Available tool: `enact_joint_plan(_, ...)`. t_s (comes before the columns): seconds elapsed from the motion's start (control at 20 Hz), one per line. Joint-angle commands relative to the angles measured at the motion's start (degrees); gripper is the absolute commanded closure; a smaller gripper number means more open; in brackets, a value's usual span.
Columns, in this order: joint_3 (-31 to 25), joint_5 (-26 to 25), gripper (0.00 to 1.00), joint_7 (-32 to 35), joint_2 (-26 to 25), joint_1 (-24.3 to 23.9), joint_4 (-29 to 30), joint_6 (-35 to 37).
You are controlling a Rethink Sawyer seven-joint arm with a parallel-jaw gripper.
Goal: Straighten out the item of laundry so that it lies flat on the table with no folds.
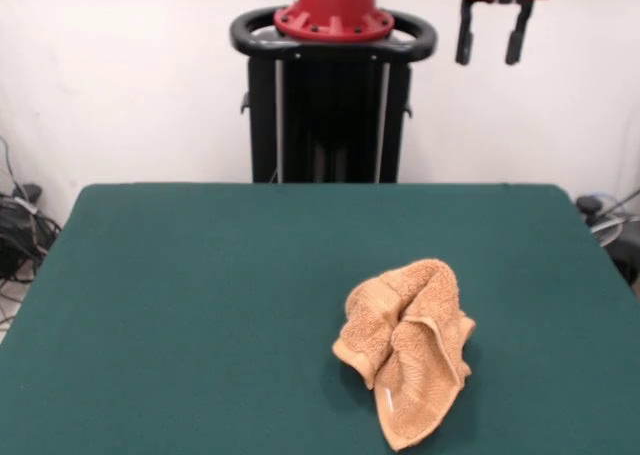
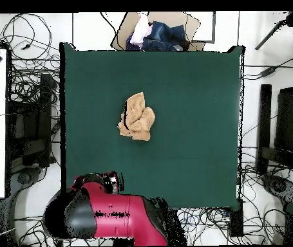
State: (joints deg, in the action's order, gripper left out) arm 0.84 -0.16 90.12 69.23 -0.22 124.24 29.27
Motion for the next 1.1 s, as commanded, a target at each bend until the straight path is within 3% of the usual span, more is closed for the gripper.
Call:
enact_joint_plan(0.05,3.3,1.3,0.0,17.5,-2.0,1.4,3.4,-9.8)
enact_joint_plan(0.25,9.3,-0.3,0.0,21.1,-3.7,5.5,0.6,-16.9)
enact_joint_plan(0.75,13.6,5.1,0.0,20.3,-8.4,7.8,2.2,-35.1)
enact_joint_plan(1.1,9.8,6.3,0.0,20.0,-13.1,4.2,4.0,-44.0)
